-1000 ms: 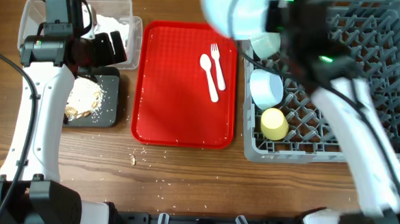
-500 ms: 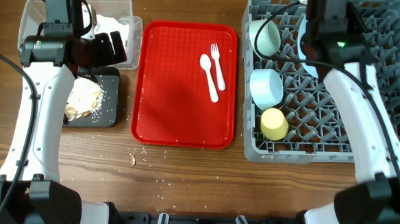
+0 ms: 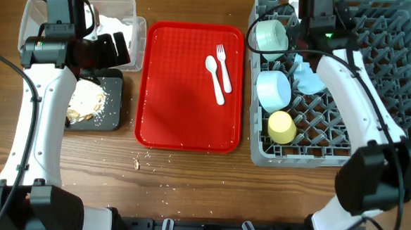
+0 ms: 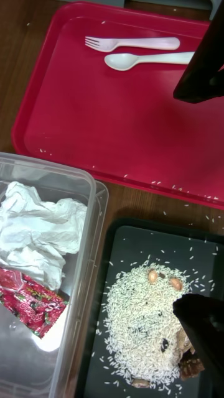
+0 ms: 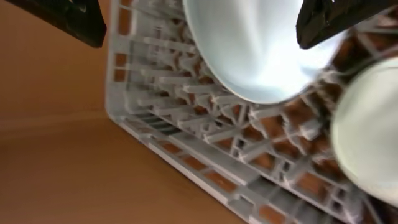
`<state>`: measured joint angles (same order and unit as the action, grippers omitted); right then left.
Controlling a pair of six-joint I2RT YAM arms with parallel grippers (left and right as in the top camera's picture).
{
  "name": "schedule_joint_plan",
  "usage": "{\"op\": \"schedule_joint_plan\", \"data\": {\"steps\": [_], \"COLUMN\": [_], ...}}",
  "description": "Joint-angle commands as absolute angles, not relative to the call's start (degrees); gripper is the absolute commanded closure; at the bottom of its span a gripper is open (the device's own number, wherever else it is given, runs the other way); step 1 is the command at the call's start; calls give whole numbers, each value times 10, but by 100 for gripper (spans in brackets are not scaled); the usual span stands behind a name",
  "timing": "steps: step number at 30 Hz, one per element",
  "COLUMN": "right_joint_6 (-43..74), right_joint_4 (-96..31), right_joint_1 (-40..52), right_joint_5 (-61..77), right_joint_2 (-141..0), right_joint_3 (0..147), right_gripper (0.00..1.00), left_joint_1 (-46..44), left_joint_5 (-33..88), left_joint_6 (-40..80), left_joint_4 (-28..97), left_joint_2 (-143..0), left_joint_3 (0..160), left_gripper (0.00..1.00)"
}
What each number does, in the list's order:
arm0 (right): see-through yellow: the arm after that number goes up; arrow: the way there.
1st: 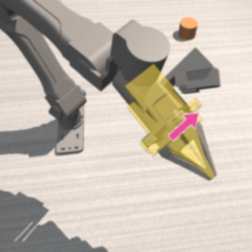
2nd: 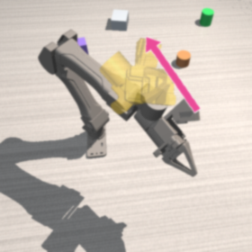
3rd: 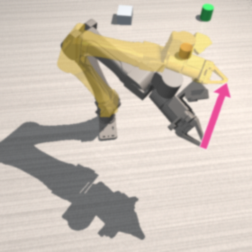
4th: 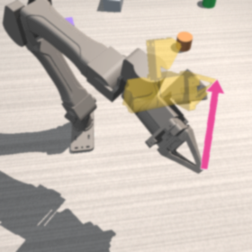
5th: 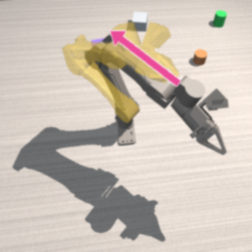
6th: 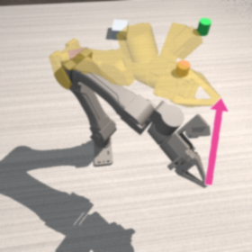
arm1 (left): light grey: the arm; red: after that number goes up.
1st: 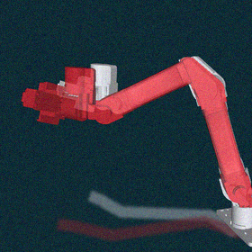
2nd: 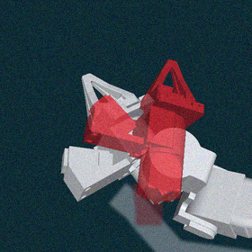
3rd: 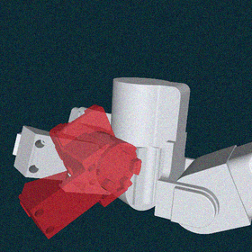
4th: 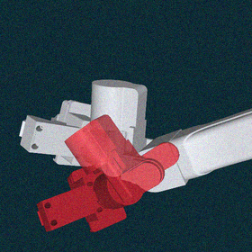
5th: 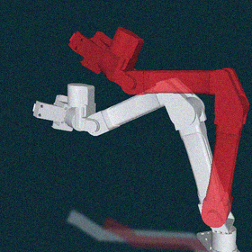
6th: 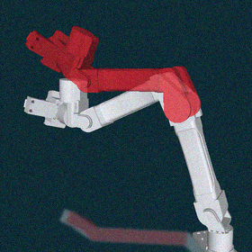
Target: Sort waste into correct bins and load items into the dishwasher rack
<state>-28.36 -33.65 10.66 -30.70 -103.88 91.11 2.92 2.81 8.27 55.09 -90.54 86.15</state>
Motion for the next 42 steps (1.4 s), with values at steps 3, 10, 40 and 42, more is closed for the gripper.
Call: {"op": "schedule_joint_plan", "data": {"steps": [3,10,40,42], "right_joint_6": [-23,135,152,172], "right_joint_4": [-391,-331,-435,-485], "right_joint_1": [105,193,284,268], "right_joint_5": [24,142,90,67], "right_joint_2": [-902,-1011,-1123,-1038], "right_joint_3": [911,910,979,979], "right_gripper": [0,16,96,96], "left_joint_1": [31,31,31,31], "left_joint_5": [23,23,23,23], "left_joint_6": [84,84,84,84], "left_joint_4": [549,549,549,549], "left_joint_2": [-909,-909,-909,-909], "left_joint_3": [865,865,865,865], "left_gripper": [0,0,0,0]}}
